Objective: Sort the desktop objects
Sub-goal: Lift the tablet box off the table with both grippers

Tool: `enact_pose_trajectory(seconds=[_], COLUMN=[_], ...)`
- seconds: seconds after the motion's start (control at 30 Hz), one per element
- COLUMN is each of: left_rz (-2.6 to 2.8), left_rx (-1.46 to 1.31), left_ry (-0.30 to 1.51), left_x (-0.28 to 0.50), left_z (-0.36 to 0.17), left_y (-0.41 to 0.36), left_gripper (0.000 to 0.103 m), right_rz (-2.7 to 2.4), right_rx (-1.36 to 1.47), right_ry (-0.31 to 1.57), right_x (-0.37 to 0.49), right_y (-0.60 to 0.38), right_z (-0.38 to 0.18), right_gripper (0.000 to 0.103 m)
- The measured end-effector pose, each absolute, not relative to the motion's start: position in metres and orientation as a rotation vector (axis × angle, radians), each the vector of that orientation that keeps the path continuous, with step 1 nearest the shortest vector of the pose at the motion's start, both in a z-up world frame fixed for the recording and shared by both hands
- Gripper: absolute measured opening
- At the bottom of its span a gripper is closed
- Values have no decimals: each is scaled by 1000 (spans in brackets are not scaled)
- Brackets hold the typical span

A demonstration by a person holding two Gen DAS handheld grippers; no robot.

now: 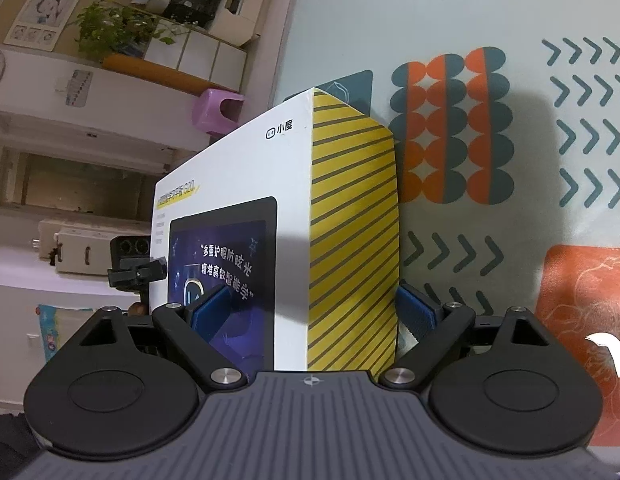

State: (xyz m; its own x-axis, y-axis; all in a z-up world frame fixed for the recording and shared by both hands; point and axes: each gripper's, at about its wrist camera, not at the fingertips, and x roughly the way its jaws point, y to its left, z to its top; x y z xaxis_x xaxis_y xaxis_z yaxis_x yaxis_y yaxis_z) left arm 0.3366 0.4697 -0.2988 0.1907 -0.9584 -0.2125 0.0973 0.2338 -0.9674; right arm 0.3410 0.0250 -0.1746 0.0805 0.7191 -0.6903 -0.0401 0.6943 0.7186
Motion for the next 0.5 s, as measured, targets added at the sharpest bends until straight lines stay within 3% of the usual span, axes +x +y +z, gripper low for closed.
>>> enact_pose_trajectory(seconds=[0.5], left_rz=[-933], left_rx=[-1042], left_ry=[1104], left_x=[333], left_z=[-300], left_y=[482], left_gripper=[94], right_rz=[707], right_rx=[757], right_ry=[1385], right_x=[345], right_y=[22], right_z=[-184], right_gripper=[103])
